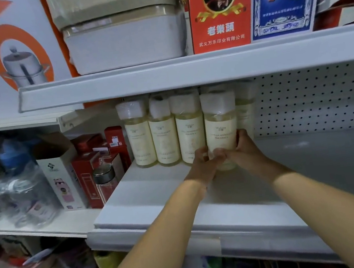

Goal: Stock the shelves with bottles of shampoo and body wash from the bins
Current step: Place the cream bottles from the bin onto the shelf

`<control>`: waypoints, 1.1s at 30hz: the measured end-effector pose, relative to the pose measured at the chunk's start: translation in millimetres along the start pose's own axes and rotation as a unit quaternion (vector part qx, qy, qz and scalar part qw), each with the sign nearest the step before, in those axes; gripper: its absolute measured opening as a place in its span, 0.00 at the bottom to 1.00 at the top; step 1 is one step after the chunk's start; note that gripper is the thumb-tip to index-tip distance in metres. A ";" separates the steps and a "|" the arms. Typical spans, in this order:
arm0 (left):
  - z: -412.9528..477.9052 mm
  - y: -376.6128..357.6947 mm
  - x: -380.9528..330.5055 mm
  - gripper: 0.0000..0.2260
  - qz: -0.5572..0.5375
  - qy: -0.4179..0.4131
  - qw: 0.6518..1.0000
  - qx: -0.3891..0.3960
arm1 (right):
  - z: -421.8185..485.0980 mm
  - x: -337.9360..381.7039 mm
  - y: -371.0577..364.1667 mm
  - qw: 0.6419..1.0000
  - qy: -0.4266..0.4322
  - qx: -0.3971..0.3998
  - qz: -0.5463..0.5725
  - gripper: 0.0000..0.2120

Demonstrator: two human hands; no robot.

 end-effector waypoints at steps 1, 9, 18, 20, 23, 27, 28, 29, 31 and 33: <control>2.8 0.0 0.7 0.27 -0.006 0.003 1.000 -0.001 | 4.7 -2.3 -1.0 1.000 -0.005 -0.005 -0.006 0.37; 21.4 -1.5 -4.2 0.26 -0.008 0.021 1.000 0.001 | 25.6 -10.7 -5.3 0.999 -0.030 -0.008 -0.030 0.35; 21.8 2.0 -5.9 0.22 -0.026 0.042 0.999 0.002 | 31.5 -12.3 -10.3 0.997 -0.053 -0.016 -0.059 0.36; 16.9 6.0 -3.1 0.22 -0.042 0.056 0.998 -0.002 | 28.7 -12.0 -11.8 0.995 -0.059 -0.012 -0.077 0.35; 7.8 15.8 2.9 0.25 -0.062 0.074 0.995 -0.027 | 14.8 -12.3 -15.1 0.991 -0.073 -0.020 -0.111 0.35; -16.6 27.9 6.2 0.14 -0.113 0.087 0.987 -0.073 | -14.3 -9.9 -23.0 0.990 -0.082 -0.039 -0.109 0.30; -25.0 31.0 6.0 0.12 -0.138 0.079 0.985 -0.070 | -21.2 -6.3 -26.2 0.990 -0.083 -0.046 -0.101 0.28; -34.6 35.2 5.8 0.12 -0.169 0.069 0.981 -0.064 | -27.9 -0.8 -30.9 0.990 -0.085 -0.055 -0.094 0.27; -56.4 47.8 7.1 0.09 -0.224 0.048 0.972 -0.057 | -43.1 17.4 -42.0 0.991 -0.083 -0.072 -0.082 0.25; -79.9 63.9 11.3 0.09 -0.273 0.029 0.960 -0.057 | -58.9 37.5 -55.2 0.993 -0.065 -0.086 -0.056 0.20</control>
Point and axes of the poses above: each hand's wrist, its own z-axis towards the middle knuckle, its own y-axis out of the back of the hand, x = y × z, the point moved 2 cm from there along z, towards the middle knuckle, and after that the axes turned 11 degrees about y, right-handed, at the moved point
